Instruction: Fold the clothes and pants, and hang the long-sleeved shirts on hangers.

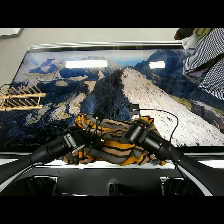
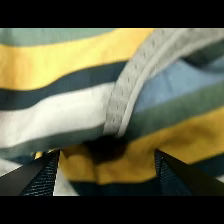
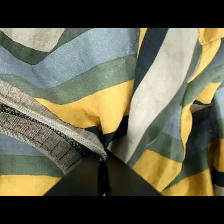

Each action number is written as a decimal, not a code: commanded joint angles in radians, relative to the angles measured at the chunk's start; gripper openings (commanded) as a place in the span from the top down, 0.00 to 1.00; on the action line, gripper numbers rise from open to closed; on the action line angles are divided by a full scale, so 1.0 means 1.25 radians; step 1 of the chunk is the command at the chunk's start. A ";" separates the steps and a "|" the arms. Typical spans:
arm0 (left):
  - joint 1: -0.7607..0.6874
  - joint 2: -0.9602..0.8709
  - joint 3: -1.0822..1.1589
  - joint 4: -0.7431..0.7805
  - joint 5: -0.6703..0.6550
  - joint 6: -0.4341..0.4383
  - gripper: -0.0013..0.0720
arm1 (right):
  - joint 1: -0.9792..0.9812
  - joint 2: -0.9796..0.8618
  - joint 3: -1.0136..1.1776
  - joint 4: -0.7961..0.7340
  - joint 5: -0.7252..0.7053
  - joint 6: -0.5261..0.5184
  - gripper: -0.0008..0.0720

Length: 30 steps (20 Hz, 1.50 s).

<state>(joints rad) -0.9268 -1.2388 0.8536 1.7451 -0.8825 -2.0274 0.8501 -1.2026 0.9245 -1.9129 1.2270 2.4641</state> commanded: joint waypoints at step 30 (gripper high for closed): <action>0.074 -0.039 0.011 0.009 0.023 -0.139 0.16 | 0.001 0.001 0.001 0.014 -0.013 0.007 0.95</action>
<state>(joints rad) -0.8310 -1.2808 0.8665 1.7550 -0.8536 -2.1998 0.8501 -1.2026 0.9245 -1.8954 1.2232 2.4729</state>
